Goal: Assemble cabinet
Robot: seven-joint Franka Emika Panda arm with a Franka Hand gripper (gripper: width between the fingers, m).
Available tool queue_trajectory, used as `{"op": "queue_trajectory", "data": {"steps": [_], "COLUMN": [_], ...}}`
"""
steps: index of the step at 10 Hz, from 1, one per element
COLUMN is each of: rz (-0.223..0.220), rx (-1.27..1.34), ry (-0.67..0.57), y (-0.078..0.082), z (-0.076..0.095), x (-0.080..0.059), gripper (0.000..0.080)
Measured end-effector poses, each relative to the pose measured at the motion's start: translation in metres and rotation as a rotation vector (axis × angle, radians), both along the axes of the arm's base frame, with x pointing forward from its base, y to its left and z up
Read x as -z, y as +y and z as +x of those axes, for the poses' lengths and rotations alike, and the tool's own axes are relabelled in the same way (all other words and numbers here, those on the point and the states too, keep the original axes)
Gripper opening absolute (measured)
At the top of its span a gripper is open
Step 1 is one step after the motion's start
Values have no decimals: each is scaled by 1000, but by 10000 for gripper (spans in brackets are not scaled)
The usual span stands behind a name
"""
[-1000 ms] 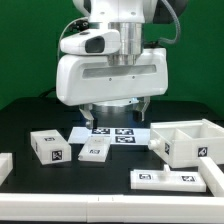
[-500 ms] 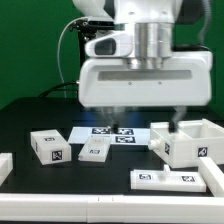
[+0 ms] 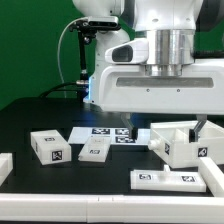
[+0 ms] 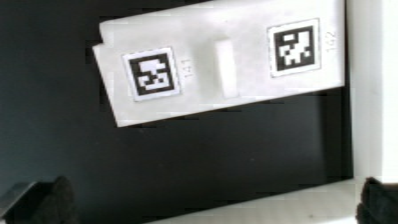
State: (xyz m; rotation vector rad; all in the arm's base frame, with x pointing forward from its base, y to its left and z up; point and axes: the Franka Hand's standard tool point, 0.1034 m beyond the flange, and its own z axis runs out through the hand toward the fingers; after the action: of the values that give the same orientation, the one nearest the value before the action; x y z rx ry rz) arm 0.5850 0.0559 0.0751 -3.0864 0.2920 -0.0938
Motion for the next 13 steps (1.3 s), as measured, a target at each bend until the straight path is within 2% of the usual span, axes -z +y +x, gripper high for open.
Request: {"op": "queue_trajectory", "data": {"steps": [3, 6, 8, 9, 10, 11, 12, 13], "rz": [-5, -3, -2, -2, -2, -2, -2, -2], "rx": [-97, -168, -173, -176, -177, -177, -177, -177], "ry": [20, 6, -4, -5, -4, -4, -5, -4], "y": [9, -1, -5, -4, -3, -3, -3, -3], "z": [-5, -8, -10, -10, -10, -10, -10, -10], "x": [29, 48, 53, 53, 53, 53, 53, 53], "gripper": [797, 797, 797, 681, 528, 528, 345, 345]}}
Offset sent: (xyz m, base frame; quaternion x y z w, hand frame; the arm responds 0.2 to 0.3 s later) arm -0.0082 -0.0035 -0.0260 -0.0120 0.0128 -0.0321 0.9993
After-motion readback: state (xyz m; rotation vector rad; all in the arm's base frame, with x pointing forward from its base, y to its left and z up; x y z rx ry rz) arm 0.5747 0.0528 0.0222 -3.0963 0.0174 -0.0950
